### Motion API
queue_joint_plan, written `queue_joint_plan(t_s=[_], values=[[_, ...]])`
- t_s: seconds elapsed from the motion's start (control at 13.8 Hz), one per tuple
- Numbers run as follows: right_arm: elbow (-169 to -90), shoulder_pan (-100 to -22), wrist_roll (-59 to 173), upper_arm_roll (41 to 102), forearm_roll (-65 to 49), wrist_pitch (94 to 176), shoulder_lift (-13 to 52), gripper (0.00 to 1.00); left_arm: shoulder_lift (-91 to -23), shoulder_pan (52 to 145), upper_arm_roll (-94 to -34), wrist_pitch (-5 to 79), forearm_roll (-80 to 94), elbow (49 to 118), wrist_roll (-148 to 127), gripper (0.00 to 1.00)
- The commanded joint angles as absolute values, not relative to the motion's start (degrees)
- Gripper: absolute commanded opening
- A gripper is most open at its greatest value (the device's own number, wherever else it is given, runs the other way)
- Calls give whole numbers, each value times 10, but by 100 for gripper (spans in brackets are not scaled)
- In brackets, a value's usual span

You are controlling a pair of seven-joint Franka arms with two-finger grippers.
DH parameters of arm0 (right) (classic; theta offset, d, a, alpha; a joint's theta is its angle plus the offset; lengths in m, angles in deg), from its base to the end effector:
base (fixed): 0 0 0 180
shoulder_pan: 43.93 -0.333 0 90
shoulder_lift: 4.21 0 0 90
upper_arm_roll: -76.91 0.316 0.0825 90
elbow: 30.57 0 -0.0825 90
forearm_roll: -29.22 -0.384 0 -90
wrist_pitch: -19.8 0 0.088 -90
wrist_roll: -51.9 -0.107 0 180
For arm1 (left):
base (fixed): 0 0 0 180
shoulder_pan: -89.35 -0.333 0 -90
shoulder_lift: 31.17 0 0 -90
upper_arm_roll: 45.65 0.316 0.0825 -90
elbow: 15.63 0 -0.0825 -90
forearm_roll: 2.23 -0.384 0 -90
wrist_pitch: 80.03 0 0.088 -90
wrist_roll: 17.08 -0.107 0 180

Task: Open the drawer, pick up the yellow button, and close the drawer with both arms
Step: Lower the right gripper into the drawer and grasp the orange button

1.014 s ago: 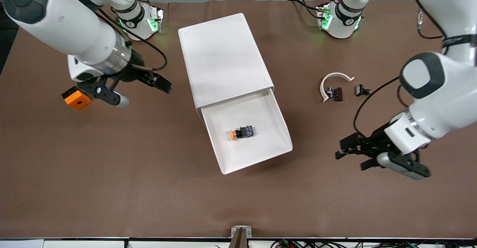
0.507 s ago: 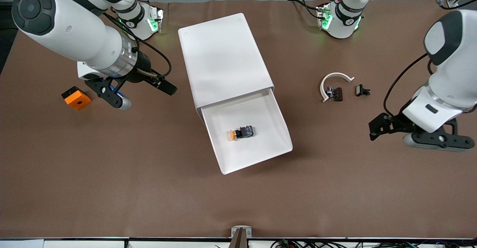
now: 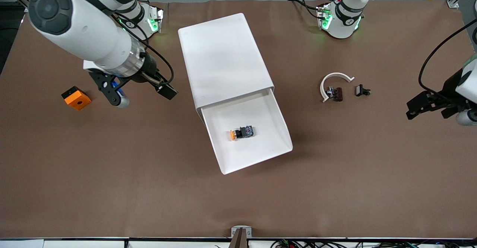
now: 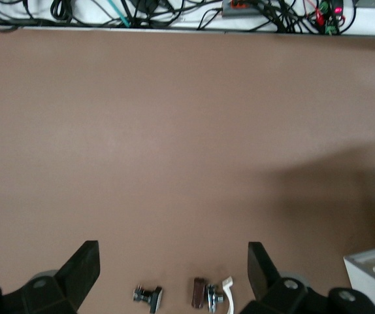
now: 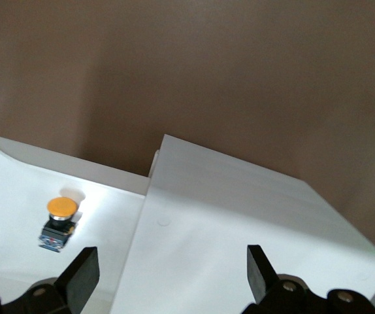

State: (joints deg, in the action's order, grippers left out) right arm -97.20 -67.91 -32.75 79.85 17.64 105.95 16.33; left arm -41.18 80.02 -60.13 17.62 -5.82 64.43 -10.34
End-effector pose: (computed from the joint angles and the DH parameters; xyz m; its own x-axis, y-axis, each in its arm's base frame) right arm 0.5755 0.3099 0.5957 0.5286 -0.8202 -0.2186 -0.8411 -0.5409 -0.0046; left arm 0.6193 -0.0350 0.6205 0.9899 0.0299 0.1386 0.0306 -0.9995 -0.0029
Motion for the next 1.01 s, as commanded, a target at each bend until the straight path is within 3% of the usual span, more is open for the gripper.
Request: queue_joint_plan(t_s=[0.0,0.43,0.72,0.94], values=[[-950,-702,-492,800,187,1114,205,100,-395,771,-603,164,-64,668,-117,100],[-831,-746,-666,795,188,1157,326,100,-397,771,-602,166,-60,683,-126,100],[-823,-764,-742,793,192,1219,356,100,-400,779,-602,173,-59,677,-126,100],[-793,-825,-788,745,217,1258,413,100,-401,805,-590,175,-60,674,-122,100]])
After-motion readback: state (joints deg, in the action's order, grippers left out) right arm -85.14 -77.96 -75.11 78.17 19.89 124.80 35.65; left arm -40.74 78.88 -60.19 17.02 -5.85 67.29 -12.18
